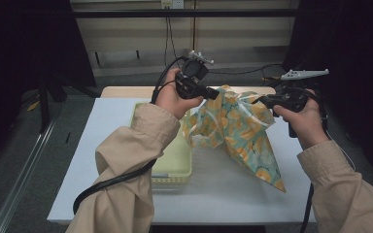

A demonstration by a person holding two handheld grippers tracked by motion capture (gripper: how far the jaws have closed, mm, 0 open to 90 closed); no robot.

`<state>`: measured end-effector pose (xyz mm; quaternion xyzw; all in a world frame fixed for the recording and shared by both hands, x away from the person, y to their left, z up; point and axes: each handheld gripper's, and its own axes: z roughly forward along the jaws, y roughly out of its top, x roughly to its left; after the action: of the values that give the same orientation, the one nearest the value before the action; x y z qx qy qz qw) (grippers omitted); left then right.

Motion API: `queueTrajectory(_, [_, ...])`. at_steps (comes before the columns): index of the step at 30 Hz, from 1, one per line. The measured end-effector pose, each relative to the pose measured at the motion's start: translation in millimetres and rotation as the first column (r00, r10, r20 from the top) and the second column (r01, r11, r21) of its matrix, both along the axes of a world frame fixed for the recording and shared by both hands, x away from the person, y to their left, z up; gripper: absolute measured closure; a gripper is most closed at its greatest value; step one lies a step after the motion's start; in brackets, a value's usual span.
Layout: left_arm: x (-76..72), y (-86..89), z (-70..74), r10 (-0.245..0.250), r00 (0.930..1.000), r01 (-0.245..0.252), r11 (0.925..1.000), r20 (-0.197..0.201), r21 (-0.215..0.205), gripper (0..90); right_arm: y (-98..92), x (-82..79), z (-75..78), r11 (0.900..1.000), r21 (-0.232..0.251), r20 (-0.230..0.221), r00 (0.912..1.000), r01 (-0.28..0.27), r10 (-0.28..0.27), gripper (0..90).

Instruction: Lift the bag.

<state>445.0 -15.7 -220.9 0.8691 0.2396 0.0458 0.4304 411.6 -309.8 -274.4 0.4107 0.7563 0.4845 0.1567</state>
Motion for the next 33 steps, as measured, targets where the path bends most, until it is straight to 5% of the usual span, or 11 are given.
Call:
queueTrajectory(13, [-14.4, 19.7, -11.1, -0.016, 0.9992, 0.016, 0.9999, -0.037, -0.005, 89.4, 22.8, -3.1, -1.0, 0.998, -0.023, -0.005, 0.9984, -0.057, 0.057, 89.4])
queueTrajectory(33, [-10.6, 29.1, -33.9, -0.005, 0.9939, 0.001, 0.9993, -0.111, -0.038, 85.0, 33.7, -2.2, -11.4, 0.997, -0.009, -0.04, 0.9962, -0.078, 0.077, 87.9])
